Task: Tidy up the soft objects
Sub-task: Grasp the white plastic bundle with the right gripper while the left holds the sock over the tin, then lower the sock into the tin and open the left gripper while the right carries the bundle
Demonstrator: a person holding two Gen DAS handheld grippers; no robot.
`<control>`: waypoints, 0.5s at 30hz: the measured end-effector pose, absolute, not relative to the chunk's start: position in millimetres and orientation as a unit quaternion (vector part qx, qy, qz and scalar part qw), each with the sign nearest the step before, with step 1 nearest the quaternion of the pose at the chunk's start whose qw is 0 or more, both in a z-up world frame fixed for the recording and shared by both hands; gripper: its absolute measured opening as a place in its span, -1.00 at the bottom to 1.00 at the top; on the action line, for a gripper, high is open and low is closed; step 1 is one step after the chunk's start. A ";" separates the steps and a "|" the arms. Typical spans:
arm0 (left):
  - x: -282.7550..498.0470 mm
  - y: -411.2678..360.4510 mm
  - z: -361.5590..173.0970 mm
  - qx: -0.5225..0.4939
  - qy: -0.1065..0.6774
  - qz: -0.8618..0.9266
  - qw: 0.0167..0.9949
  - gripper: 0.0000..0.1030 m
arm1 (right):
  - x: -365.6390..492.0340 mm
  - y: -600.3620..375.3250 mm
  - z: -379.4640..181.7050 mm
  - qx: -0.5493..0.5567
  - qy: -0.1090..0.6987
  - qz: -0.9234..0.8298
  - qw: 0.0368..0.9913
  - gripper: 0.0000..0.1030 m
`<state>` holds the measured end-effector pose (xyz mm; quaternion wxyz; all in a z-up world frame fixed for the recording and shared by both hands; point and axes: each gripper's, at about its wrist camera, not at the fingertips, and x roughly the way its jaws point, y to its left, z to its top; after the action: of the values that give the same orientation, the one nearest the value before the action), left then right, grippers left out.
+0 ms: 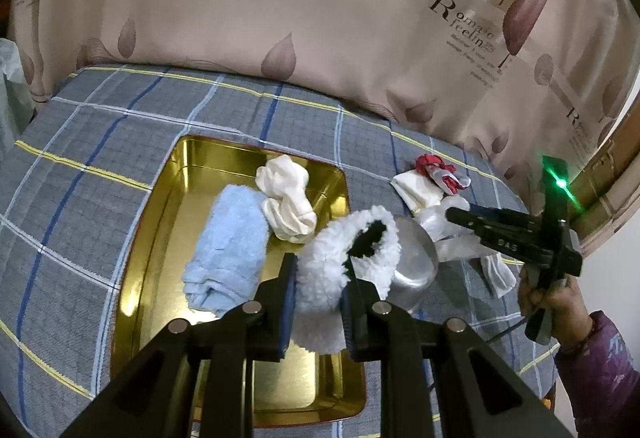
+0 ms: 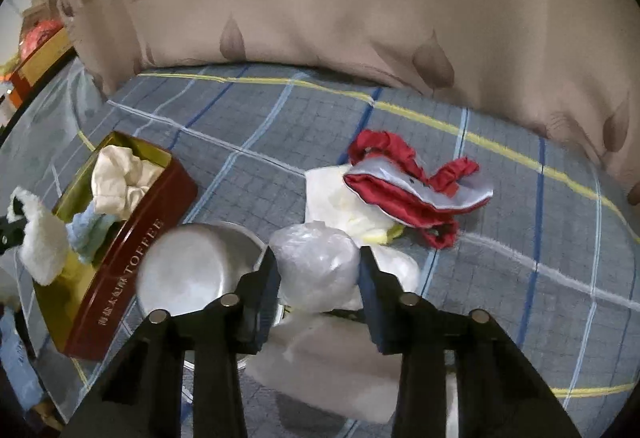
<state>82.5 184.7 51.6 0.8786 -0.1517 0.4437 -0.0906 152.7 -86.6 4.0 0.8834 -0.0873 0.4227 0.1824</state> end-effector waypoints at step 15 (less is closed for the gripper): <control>73.7 195.9 39.5 -0.153 0.460 -0.081 0.871 -0.61 | 46.5 -116.4 89.4 0.042 0.268 0.243 0.931 -0.50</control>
<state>73.7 195.9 39.5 0.8705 -0.1535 0.4605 -0.0813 46.5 -116.4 89.4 0.9313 0.0417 0.2678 0.2435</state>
